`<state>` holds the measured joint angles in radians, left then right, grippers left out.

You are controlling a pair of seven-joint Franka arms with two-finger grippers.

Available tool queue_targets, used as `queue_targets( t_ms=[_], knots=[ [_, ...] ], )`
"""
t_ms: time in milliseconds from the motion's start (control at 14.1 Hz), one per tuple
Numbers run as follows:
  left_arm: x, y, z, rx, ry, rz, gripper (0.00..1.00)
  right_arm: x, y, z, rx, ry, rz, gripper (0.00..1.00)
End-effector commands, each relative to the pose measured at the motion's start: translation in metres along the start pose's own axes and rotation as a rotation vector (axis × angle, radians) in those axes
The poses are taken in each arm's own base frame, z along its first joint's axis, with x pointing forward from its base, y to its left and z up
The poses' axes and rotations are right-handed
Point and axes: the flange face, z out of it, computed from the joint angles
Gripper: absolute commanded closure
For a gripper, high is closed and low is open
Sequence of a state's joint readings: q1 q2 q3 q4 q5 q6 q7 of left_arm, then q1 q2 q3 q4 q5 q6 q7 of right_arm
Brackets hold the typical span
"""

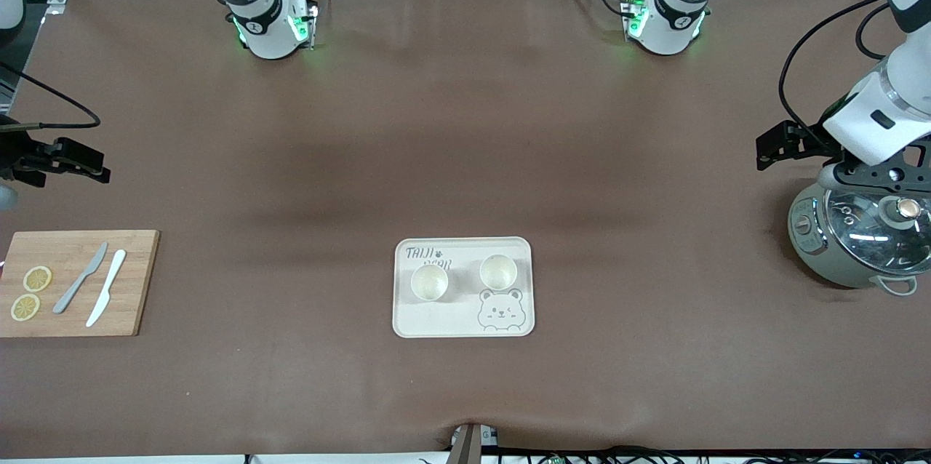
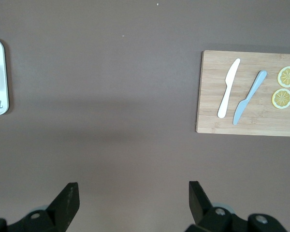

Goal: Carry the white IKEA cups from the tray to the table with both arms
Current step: 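Move the left gripper to a tray cup while the right gripper approaches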

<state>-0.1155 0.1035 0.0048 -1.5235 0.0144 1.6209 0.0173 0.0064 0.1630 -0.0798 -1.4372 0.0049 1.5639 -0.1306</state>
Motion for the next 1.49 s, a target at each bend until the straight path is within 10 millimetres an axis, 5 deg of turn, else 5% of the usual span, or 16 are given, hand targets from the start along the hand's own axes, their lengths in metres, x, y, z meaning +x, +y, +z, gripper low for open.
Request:
queue_targets(
  t_ms=[0, 213, 498, 711, 853, 1138, 1422],
  knots=[
    [0.001, 0.002, -0.006, 0.040, 0.014, -0.007, 0.00, -0.001, -0.002, 0.000, -0.011, 0.006, -0.006, 0.00],
    [0.010, 0.009, 0.012, 0.036, -0.004, 0.034, 0.00, -0.001, -0.002, -0.001, -0.009, 0.009, 0.001, 0.00],
    [0.050, 0.042, 0.045, 0.020, 0.036, 0.021, 0.00, 0.000, -0.003, -0.001, 0.009, 0.013, 0.002, 0.00],
    [0.109, 0.095, 0.071, -0.007, 0.101, -0.131, 0.00, 0.000, -0.003, -0.003, 0.013, 0.020, -0.001, 0.00],
    [0.133, 0.127, 0.112, -0.029, 0.140, -0.199, 0.00, 0.000, -0.003, -0.002, 0.013, 0.018, 0.001, 0.00],
    [0.149, 0.182, 0.185, -0.053, 0.154, -0.259, 0.00, 0.001, -0.004, 0.000, 0.013, 0.018, -0.001, 0.00],
    [0.147, 0.249, 0.228, -0.086, 0.199, -0.253, 0.00, 0.013, -0.013, 0.006, 0.019, 0.044, -0.014, 0.00]
  ],
)
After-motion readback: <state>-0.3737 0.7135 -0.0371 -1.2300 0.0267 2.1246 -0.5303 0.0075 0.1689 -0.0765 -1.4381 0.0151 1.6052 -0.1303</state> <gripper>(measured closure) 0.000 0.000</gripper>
